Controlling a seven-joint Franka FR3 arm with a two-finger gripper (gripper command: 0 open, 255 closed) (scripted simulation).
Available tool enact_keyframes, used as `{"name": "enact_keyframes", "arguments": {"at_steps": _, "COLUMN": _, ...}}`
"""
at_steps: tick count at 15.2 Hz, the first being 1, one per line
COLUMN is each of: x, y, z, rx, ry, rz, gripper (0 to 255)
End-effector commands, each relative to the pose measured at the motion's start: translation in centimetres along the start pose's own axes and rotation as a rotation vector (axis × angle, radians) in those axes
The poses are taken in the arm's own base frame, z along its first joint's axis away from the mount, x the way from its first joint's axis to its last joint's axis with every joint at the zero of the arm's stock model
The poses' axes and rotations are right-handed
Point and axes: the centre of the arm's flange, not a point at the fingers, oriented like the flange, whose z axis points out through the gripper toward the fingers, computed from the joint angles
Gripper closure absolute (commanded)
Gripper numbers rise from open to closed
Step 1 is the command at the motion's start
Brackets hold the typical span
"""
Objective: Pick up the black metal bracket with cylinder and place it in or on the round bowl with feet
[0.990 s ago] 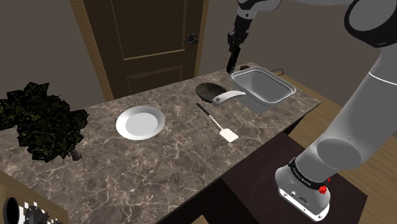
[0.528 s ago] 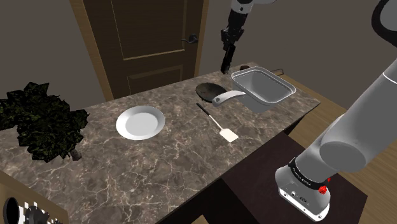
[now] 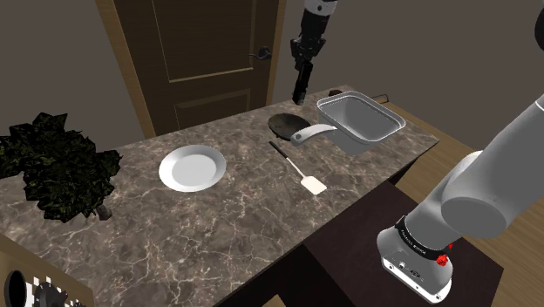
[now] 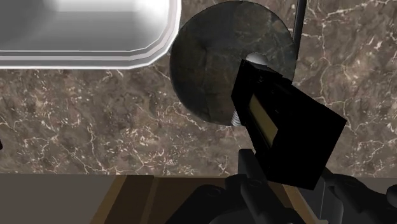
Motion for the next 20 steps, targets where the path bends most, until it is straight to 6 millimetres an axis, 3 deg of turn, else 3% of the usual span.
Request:
{"name": "enact_keyframes", "arguments": {"at_steps": 1, "x": -0.2, "y": -0.2, "z": 0.8, "rx": 0.000, "ry": 0.000, "rz": 0.001, "gripper": 255}}
{"name": "enact_keyframes", "arguments": {"at_steps": 20, "x": -1.1, "y": -0.3, "z": 10.8, "rx": 0.000, "ry": 0.000, "rz": 0.001, "gripper": 255}}
